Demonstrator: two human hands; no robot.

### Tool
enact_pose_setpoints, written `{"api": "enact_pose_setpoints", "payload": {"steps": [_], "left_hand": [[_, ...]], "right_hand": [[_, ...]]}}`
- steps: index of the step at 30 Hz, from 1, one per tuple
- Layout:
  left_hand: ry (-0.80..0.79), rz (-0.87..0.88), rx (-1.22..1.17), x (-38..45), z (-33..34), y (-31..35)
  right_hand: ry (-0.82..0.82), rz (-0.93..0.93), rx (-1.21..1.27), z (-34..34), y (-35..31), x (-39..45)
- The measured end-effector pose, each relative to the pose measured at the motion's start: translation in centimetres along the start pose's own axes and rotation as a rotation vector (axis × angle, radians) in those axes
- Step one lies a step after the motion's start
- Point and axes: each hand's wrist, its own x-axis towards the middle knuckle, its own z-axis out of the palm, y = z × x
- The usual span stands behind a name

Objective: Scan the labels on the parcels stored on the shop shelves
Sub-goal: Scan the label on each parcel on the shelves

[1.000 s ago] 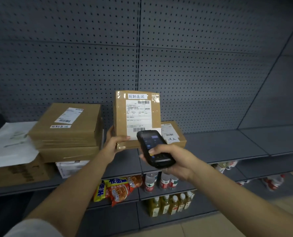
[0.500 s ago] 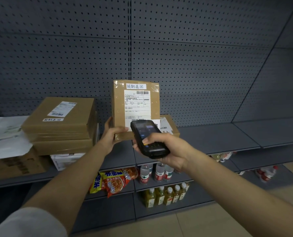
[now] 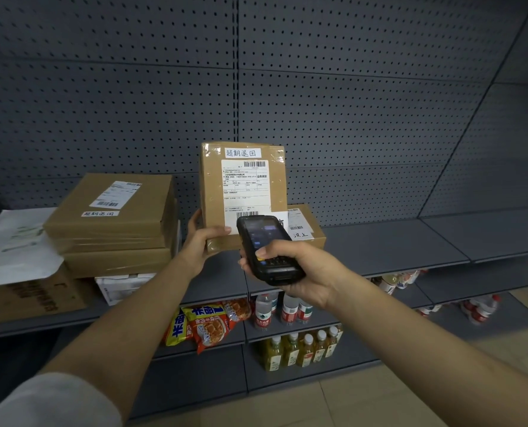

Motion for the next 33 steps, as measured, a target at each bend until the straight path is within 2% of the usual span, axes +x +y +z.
{"api": "enact_pose_setpoints", "payload": {"steps": [6, 9, 12, 15, 19, 22, 33], "left_hand": [[-0.011, -0.018, 0.006, 0.1, -1.1, -0.3], [-0.019, -0.043, 0.002, 0.1, -1.2, -0.5], [-0.061, -0.073, -0.012, 0.1, -0.9, -0.5], [-0.092, -0.123, -0.024, 0.3, -0.1, -0.6], [-0.169, -0.196, 0.005, 0.5, 2.2, -0.7], [-0.164, -0.252, -0.004, 1.1, 4.3, -0.8], [-0.080, -0.410, 0.016, 8.6, 12.7, -1.2]], "right_hand": [[0.000, -0.010, -0.028, -0.1, 0.5, 0.2], [0.035, -0.011, -0.209, -0.1, 0.8, 0.1], [0.159, -0.075, -0.438, -0.9, 0.9, 0.8], [0.382, -0.185, -0.618, -2.5, 0.9, 2.0], [0.511, -0.266, -0.672, -5.0, 0.0, 2.9], [0.574, -0.305, -0.710, -7.2, -1.1, 3.3], [0.541, -0.240, -0.694, -16.6, -9.2, 8.3]]}}
